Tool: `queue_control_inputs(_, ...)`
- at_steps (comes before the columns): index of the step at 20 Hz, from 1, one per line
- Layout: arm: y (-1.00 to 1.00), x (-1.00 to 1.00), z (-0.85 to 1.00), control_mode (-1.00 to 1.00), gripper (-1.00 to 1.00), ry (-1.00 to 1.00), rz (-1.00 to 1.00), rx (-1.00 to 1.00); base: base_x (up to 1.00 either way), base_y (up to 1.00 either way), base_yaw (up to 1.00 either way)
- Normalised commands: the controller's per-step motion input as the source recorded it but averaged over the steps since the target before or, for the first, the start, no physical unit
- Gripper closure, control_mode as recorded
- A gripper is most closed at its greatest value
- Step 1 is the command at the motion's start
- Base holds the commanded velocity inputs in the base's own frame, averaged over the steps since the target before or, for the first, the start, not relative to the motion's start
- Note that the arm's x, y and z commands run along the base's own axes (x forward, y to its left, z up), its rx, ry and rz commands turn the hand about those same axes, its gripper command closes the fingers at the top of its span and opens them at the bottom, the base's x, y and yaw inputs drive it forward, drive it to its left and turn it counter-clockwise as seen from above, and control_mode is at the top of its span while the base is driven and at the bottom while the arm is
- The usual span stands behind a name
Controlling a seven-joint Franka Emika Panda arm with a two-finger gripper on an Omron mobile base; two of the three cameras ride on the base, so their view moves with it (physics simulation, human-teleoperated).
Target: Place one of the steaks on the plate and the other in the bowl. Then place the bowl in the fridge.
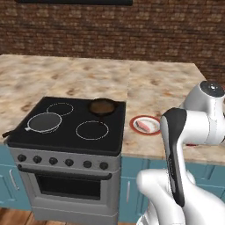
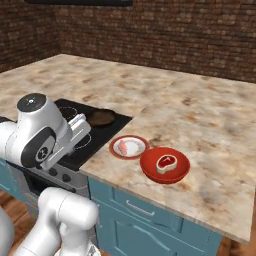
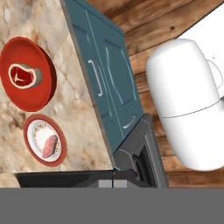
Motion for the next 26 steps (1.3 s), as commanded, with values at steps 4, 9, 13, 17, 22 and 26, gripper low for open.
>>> queue_control_inputs(4,0.0,0.0,0.0,1.0,1.0,0.0,0.0,0.0,0.12,-0.43,-0.16)
queue_control_inputs(9,0.0,0.0,0.0,1.0,1.0,0.0,0.0,0.0,0.24,-0.44,-0.16)
queue_control_inputs(13,0.0,0.0,0.0,1.0,1.0,0.0,0.0,0.0,0.35,-0.42,-0.16)
queue_control_inputs(17,0.0,0.0,0.0,1.0,1.0,0.0,0.0,0.0,0.3,-0.39,-0.15)
queue_control_inputs(22,0.0,0.0,0.0,1.0,1.0,0.0,0.0,0.0,0.19,-0.06,-0.03)
queue_control_inputs(26,0.0,0.04,0.0,-1.0,1.0,0.0,0.0,0.02,0.04,0.0,0.0)
